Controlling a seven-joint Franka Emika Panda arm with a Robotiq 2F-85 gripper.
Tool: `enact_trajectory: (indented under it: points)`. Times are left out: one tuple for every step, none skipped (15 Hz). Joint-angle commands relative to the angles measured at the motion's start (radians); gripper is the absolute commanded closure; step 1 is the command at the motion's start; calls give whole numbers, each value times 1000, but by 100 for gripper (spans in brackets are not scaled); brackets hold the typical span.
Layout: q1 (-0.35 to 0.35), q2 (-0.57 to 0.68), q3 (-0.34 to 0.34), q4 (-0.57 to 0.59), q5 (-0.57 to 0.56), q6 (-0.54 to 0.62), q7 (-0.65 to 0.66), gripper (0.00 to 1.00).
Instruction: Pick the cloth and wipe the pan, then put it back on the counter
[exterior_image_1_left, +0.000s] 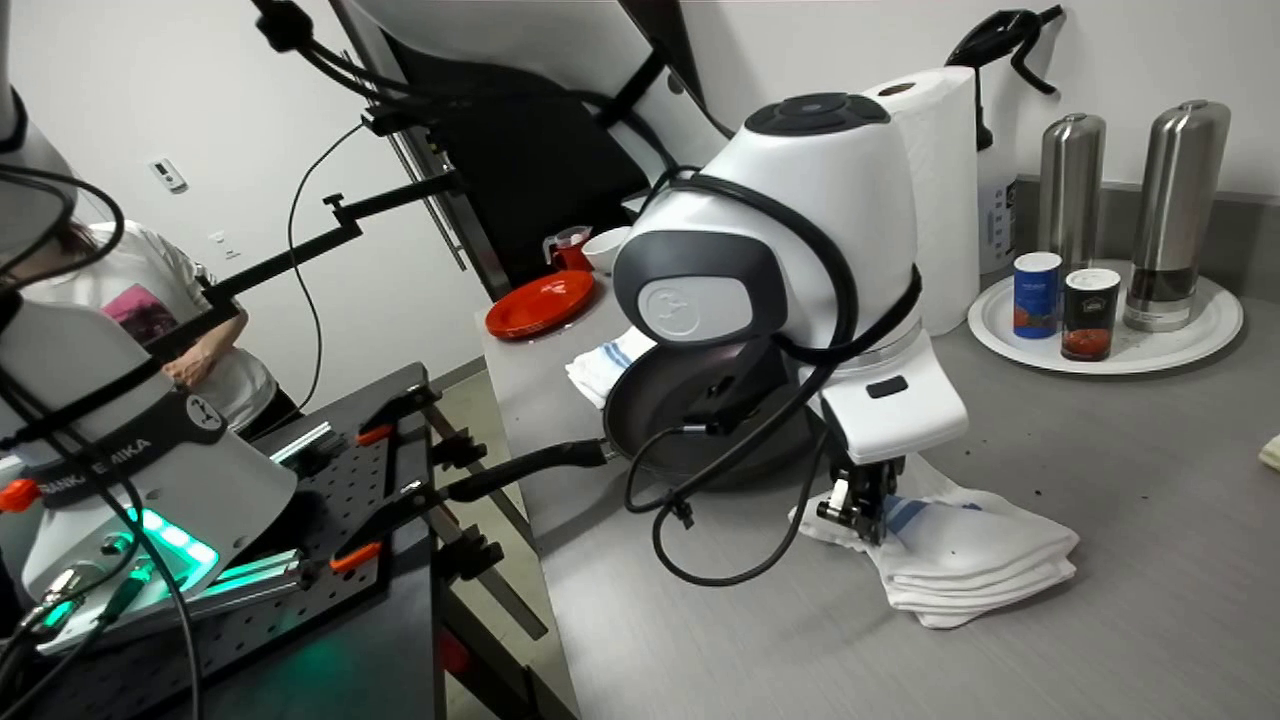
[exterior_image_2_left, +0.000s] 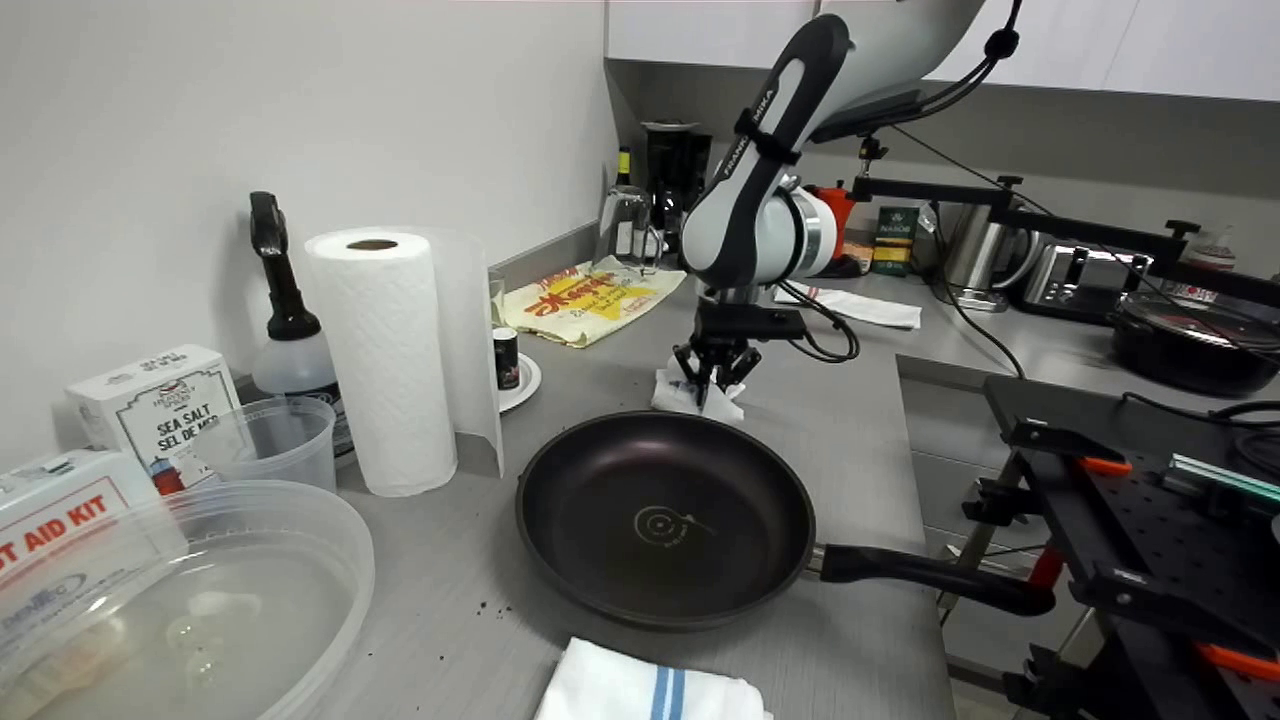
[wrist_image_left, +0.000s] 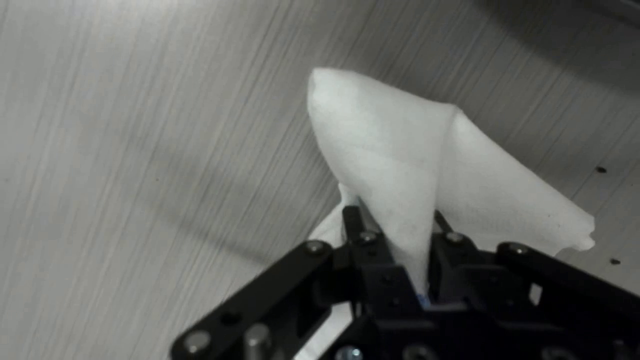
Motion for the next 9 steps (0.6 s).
enact_trajectory:
  points:
    - [-8, -37, 16, -44, 32, -1, -44, 97]
    - [-9, -39, 18, -48, 33, -2, -45, 96]
    - [-9, -41, 20, -52, 34, -2, -45, 96]
    - [-7, -45, 18, -56, 34, -7, -41, 96]
    - [-6, -47, 16, -58, 35, -15, -36, 96]
    - [-7, -52, 14, -60, 36, -20, -33, 96]
    - [-3, -58, 9, -67, 37, -15, -29, 96]
    - [2, -67, 2, -76, 38, -7, -23, 96]
    - [6, -77, -3, -87, 40, 1, -19, 96]
